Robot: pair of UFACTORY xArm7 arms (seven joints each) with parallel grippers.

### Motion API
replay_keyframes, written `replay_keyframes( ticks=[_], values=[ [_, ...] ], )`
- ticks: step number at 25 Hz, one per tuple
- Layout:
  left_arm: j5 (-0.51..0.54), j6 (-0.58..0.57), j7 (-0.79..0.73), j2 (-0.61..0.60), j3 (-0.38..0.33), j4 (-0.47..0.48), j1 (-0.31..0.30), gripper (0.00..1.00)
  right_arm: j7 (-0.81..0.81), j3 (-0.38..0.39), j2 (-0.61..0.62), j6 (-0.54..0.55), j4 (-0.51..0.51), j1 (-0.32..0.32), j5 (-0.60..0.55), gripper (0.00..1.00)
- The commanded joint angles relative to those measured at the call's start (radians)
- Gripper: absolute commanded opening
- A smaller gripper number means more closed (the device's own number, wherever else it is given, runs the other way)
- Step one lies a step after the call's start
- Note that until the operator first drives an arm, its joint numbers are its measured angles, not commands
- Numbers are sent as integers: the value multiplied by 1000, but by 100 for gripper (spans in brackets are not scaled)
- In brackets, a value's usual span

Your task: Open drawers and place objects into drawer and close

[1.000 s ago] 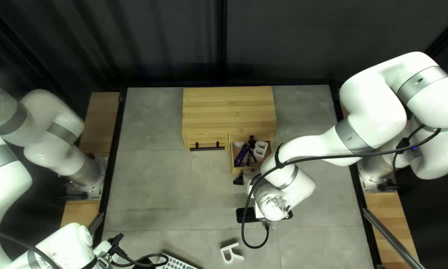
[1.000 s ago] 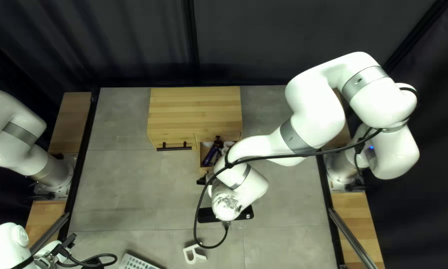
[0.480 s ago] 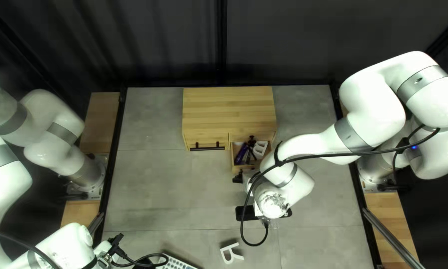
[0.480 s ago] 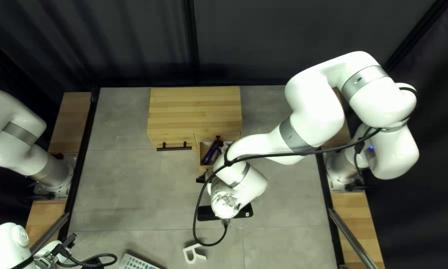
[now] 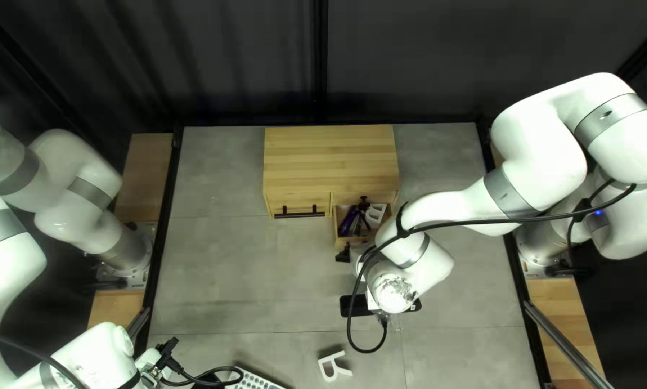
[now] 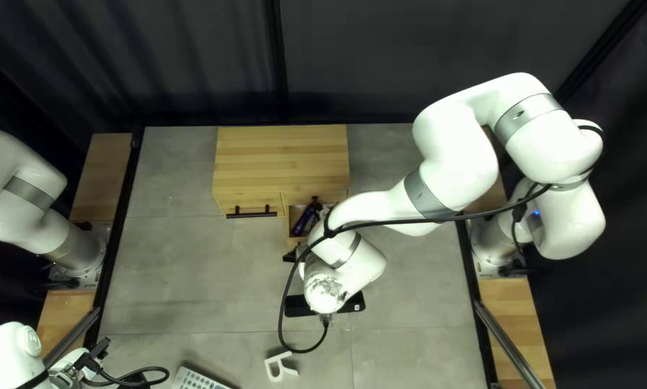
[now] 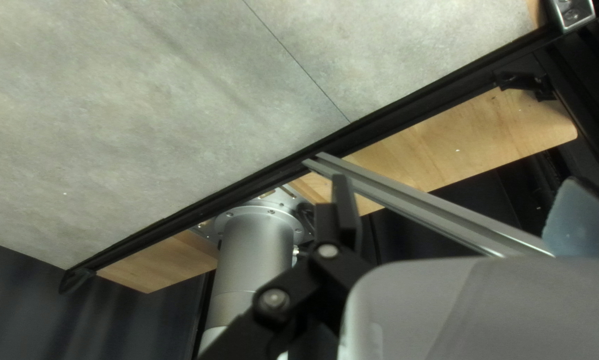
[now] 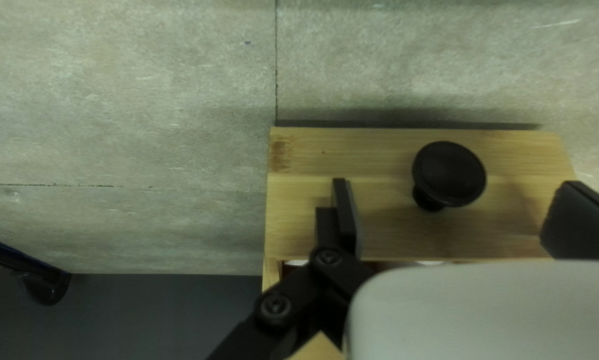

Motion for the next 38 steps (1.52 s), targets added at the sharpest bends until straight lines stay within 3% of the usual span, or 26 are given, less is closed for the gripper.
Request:
replay_keyframes(
  ticks=[1, 27, 38],
  values=[
    [0, 0, 0, 0, 0, 0, 0, 100, -1, 1, -4, 0, -4, 0, 1, 100],
    [0, 0, 0, 0, 0, 0, 0, 100, -14, 1, -28, -12, -30, -6, -8, 100],
    [0, 0, 0, 0, 0, 0, 0, 100, -40, 38, -82, -26, -86, 11, 27, 100]
  ],
)
